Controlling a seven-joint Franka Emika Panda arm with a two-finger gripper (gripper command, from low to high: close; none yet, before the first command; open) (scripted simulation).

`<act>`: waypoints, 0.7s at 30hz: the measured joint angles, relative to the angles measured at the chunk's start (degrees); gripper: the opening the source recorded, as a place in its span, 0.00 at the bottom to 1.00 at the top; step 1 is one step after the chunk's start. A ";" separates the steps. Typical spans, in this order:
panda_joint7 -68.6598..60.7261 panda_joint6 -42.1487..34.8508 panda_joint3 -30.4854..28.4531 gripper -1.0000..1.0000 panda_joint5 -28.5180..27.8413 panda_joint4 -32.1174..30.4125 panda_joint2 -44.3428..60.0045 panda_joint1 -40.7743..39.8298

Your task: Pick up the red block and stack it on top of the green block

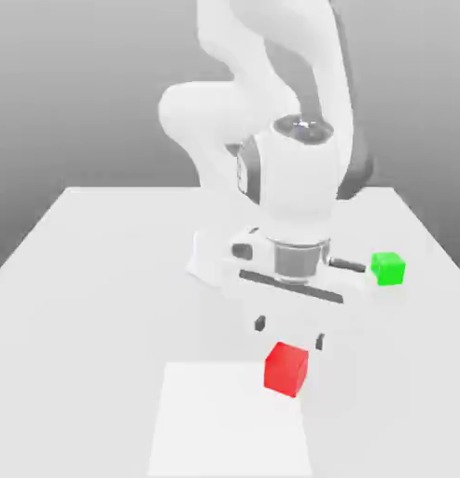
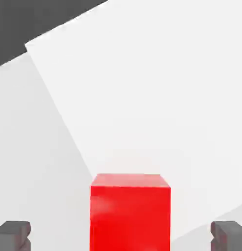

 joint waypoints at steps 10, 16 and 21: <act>6.20 7.41 -8.84 0.00 -8.33 1.21 8.83 6.92; -1.08 -0.52 -4.25 0.00 1.78 -0.27 -0.78 5.19; -8.69 -6.36 -2.02 0.00 7.14 -1.42 -7.87 9.76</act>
